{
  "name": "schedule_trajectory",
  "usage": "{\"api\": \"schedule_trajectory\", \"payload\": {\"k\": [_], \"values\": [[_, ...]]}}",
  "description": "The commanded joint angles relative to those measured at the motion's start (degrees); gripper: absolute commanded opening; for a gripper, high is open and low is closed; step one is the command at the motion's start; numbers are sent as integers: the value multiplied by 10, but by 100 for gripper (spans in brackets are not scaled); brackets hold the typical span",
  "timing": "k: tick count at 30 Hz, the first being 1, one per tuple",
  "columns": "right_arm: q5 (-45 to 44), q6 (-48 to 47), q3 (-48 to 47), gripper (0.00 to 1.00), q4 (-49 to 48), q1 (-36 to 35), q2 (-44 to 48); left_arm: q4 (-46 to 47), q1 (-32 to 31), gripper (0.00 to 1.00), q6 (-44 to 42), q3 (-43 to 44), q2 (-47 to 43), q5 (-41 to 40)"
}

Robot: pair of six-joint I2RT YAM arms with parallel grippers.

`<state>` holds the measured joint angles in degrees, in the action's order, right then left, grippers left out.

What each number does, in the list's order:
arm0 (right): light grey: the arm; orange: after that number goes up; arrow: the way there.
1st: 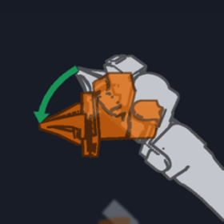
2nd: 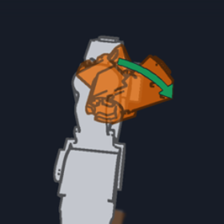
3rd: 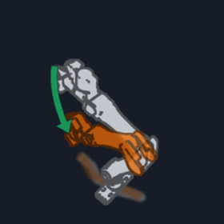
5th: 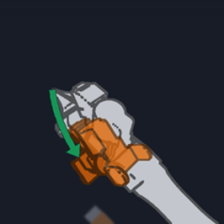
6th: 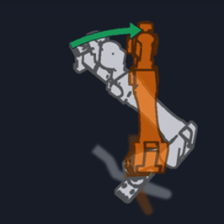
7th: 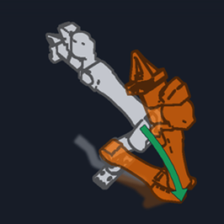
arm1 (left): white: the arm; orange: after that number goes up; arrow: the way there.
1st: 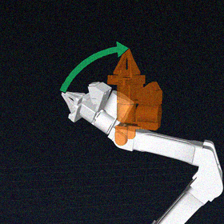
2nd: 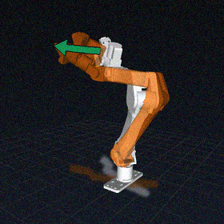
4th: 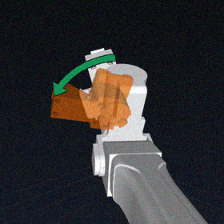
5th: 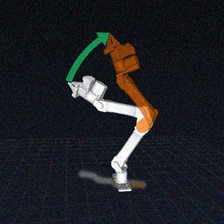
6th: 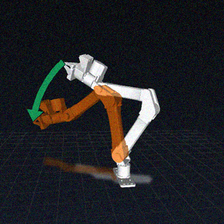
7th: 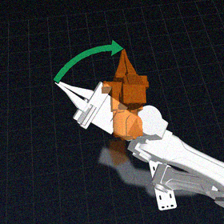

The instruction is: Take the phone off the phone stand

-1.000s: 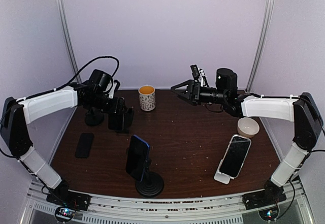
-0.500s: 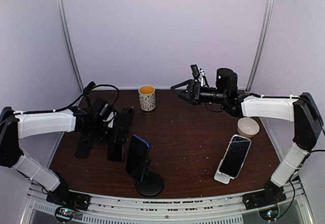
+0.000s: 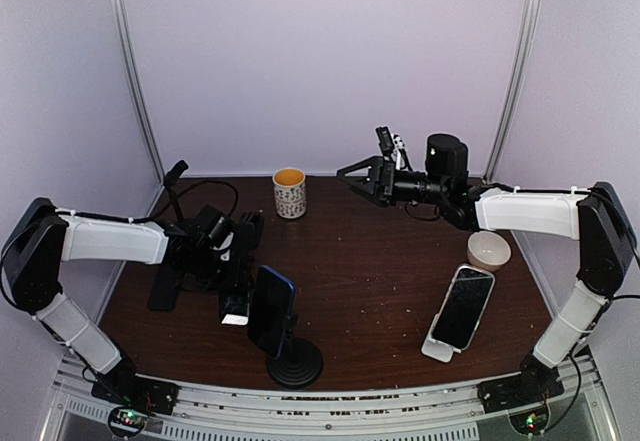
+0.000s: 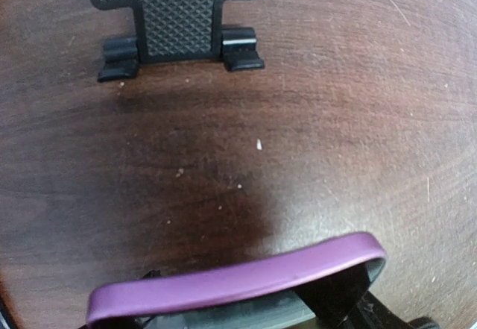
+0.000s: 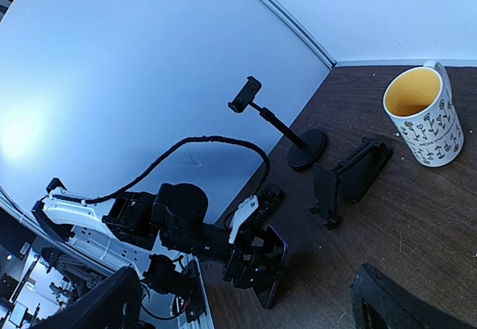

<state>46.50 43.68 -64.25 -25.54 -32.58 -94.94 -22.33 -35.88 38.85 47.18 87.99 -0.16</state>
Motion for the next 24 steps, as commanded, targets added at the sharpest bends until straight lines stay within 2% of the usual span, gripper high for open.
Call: {"api": "schedule_trajectory", "payload": {"k": [1,9,17,24], "values": [[4,-6,4,100,-16,5,2,47,-2,59,14,5,28,-2],[8,-5,3,100,-18,6,-4,71,-2,64,26,3,77,-15],[9,-6,4,100,-18,8,-8,56,-2,71,22,30,122,-35],[9,-7,6,100,-16,11,-7,46,-2,74,23,6,102,-35]]}}
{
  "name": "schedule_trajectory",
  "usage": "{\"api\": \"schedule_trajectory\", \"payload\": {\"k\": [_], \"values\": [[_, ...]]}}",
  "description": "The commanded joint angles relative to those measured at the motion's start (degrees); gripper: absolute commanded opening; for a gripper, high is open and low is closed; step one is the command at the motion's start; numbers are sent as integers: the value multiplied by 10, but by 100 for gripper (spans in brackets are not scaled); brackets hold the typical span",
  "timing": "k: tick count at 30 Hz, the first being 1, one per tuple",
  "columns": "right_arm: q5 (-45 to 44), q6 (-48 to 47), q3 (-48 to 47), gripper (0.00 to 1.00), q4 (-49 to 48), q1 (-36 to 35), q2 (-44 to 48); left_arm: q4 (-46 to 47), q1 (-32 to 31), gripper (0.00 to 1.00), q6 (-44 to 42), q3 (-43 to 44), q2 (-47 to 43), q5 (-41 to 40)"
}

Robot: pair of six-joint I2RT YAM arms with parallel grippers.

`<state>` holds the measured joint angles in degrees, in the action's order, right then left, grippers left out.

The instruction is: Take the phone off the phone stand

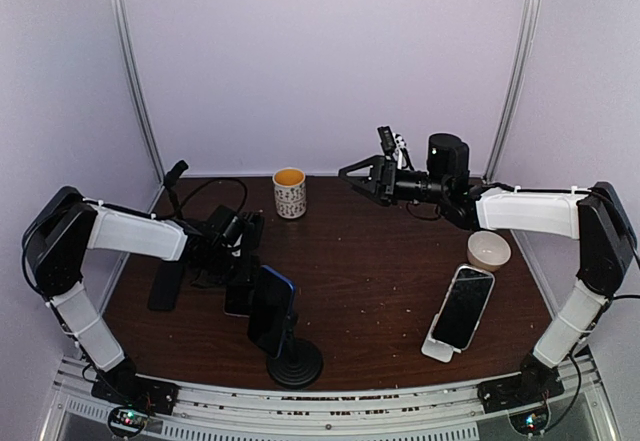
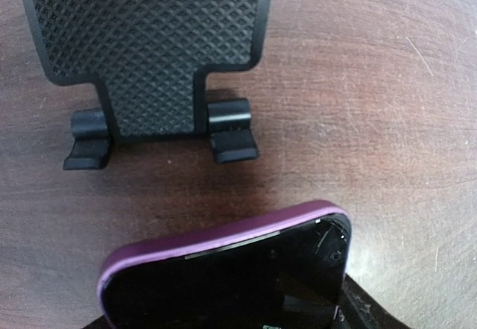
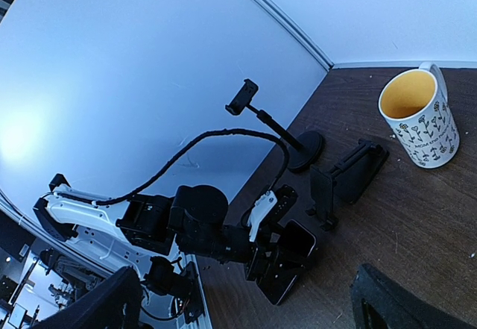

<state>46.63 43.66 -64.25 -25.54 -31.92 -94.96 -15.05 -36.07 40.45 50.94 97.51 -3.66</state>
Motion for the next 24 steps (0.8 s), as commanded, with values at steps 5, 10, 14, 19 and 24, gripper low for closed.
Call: {"api": "schedule_trajectory", "payload": {"k": [5,10,14,19,24], "values": [[7,-9,10,100,-14,5,-5,-34,-3,76,5,-60,-29,-4],[5,-17,21,100,-7,5,2,-37,-4,78,6,-75,-43,-8],[3,-19,26,100,-3,5,7,-36,-4,87,1,-72,-38,-14],[-1,-32,22,100,19,7,16,-44,-4,95,0,-63,-37,-27],[-8,-43,18,100,44,7,26,-45,-3,98,-3,-60,-45,-34]]}}
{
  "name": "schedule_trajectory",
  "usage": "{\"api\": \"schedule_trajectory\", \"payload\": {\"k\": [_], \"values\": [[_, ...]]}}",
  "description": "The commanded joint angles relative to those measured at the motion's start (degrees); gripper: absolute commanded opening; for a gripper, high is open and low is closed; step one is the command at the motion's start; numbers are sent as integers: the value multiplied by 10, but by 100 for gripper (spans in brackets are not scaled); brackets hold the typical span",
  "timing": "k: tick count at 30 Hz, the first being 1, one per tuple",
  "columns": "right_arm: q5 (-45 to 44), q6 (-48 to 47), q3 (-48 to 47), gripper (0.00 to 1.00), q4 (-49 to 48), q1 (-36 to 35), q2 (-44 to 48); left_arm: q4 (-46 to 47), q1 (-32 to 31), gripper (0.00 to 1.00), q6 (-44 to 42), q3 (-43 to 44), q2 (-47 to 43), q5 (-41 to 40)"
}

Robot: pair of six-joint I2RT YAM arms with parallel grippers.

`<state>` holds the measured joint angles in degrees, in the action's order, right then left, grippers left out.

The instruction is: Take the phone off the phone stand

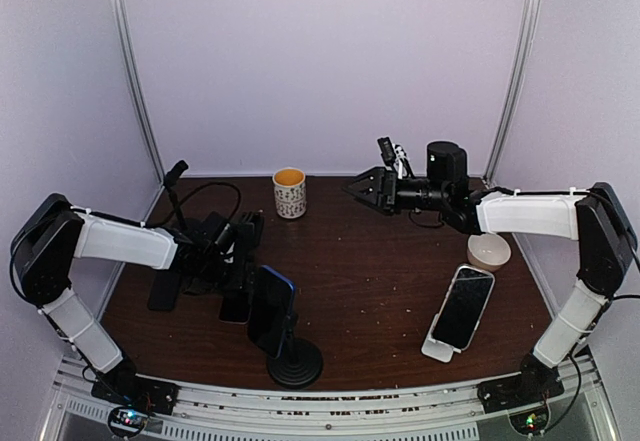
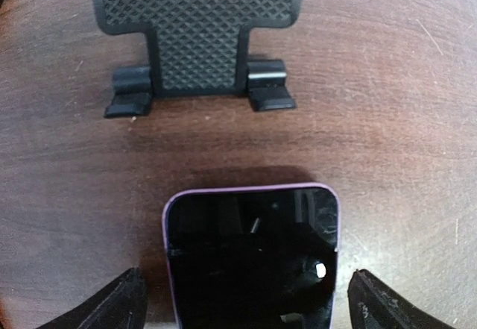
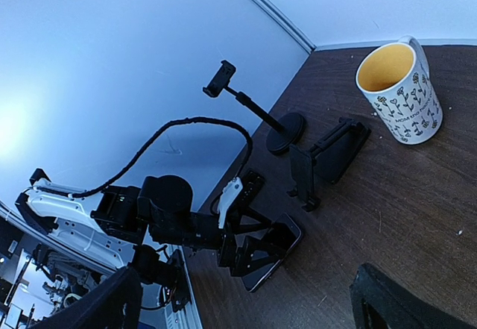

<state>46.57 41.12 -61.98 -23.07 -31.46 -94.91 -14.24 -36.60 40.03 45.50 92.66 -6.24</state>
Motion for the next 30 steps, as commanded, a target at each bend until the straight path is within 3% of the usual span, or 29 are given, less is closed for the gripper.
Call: {"api": "schedule_trajectory", "payload": {"k": [1,21,30], "values": [[-10,-22,-6,100,27,3,29,-54,2,98,1,-5,1,-9],[-40,-99,-4,100,194,1,120,-82,2,98,-69,27,-142,-48],[-66,-135,-48,100,343,-78,189,-89,7,98,-79,18,-237,-94]]}}
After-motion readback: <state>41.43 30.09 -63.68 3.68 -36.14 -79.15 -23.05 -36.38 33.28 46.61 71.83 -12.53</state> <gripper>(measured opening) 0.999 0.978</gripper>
